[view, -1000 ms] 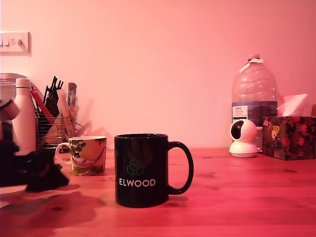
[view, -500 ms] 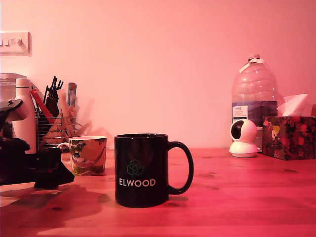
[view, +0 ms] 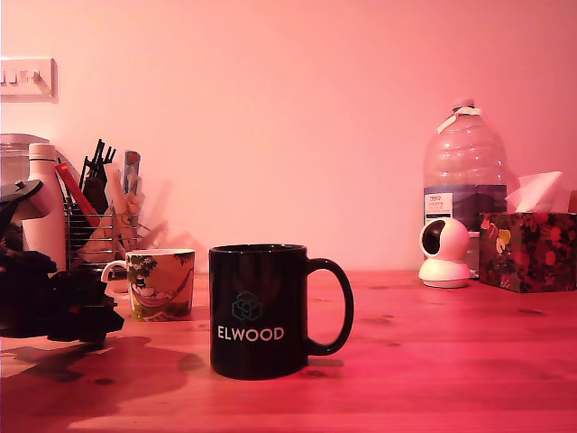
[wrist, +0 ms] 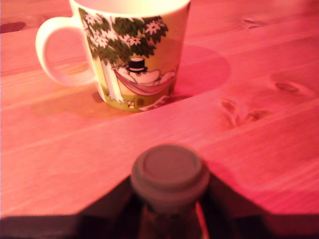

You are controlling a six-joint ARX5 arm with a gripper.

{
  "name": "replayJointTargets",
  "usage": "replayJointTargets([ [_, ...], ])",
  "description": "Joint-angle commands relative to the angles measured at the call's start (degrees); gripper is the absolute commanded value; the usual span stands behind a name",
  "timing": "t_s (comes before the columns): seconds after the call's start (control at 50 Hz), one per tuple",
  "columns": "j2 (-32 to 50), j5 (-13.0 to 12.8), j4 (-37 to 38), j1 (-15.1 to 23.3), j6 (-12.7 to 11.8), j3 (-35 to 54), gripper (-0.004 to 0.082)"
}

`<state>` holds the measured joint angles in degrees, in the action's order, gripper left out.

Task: Pick up the coffee capsules from the table one by one and drop them inside the nearest coffee cup

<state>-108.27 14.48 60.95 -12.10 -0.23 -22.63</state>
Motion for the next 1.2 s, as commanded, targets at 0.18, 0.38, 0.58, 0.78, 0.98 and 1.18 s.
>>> replayJointTargets([
  [0.18,-0.35,1.97,2.08,0.63,-1.36,-0.11,0.0024],
  [0.38,3.72,3.28,1.49,0.63,-1.33,-0.11,0.0024],
  [0.58,9.44,3.28,-0.46,0.63,-1.31,-0.11,0.0024],
  [0.78,14.32,3.28,-6.93,0.63,-1.27,-2.03,0.0024],
  [0.98,15.41,3.28,-20.41,0.63,-0.76,-9.01,0.0024],
  [1.18,15.43,3.28,-31.61,0.57,-0.35,-15.93,0.0024],
])
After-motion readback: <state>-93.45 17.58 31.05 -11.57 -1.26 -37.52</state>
